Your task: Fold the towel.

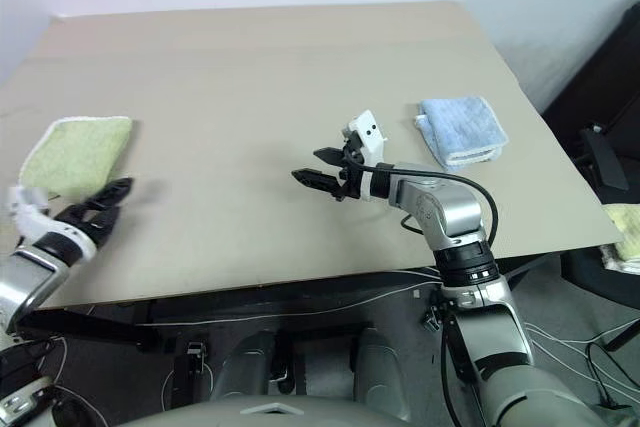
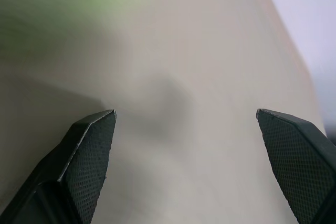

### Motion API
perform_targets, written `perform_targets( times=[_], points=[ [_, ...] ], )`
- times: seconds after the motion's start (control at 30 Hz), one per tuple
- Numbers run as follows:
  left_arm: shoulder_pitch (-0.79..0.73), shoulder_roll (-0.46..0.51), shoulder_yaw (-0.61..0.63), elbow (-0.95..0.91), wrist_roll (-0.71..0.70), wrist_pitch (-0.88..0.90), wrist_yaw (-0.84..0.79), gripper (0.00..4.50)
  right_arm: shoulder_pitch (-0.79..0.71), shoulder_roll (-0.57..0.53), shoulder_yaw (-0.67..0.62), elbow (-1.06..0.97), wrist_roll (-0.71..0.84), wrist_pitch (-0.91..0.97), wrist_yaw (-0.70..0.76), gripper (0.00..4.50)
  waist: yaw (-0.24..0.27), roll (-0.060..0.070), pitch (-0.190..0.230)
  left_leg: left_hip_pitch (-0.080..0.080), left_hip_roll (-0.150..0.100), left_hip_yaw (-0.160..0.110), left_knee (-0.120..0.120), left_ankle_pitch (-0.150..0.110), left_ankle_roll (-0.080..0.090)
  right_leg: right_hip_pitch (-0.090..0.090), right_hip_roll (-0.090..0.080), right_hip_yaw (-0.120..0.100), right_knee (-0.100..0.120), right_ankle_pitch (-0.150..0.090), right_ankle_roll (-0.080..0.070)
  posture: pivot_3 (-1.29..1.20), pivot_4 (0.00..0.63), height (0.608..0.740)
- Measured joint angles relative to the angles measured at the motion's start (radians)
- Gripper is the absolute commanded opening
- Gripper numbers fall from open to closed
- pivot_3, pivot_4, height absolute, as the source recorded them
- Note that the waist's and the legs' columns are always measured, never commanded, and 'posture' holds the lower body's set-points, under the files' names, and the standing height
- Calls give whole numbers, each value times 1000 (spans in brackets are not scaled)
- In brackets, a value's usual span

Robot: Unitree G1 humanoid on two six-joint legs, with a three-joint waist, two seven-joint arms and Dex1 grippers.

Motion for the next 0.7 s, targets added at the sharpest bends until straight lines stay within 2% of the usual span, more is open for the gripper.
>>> perform_targets(
  times=[0.1, 0.2, 0.3, 0.4, 0.57, 0.7],
  points=[
    [8, 107, -111, -107, 103, -84, -223, 4485, 12, -1, -3, -5, 2, 0, 0, 3877, -3, 2, 0, 0, 0, 1, -5, 1, -1, -4, 0, 2, -1, 0, 0, 0, 150, 740],
    [7, 152, -218, -133, 237, -229, -420, 4485, 32, -1, -22, -11, -1, -41, 0, 3877, -2, 3, 0, -1, 0, 3, -10, 2, -4, -7, 0, 3, -2, 0, 0, 0, 150, 740],
    [9, 182, -329, -133, 384, -399, -619, 4485, 73, -1, -44, -28, -31, -168, -11, 3877, -2, 3, 0, -1, -2, 6, -16, 4, -6, -12, 0, 3, -3, 0, 0, 0, 150, 740],
    [-35, 156, -431, -100, 498, -578, -773, 4485, 112, -8, -76, -42, -15, -192, -3, 3877, 0, 3, 0, -3, -1, 8, -16, 6, -10, -14, 1, 2, -3, 0, 0, 0, 150, 740],
    [-136, 57, -467, 38, 576, -776, -899, 4485, 155, -33, -106, -155, 103, -137, 63, 3877, -3, 3, 0, -3, -1, 6, -12, 6, -3, -12, 2, 1, 0, 2, 3, 0, 150, 740],
    [-155, 16, -463, 91, 587, -841, -922, 4500, 177, -38, -111, -198, 132, -128, 66, 4479, -2, 3, 0, -3, 1, 2, -6, 6, -2, -6, 3, -4, 1, 0, 1, 0, 150, 740]
  ],
)
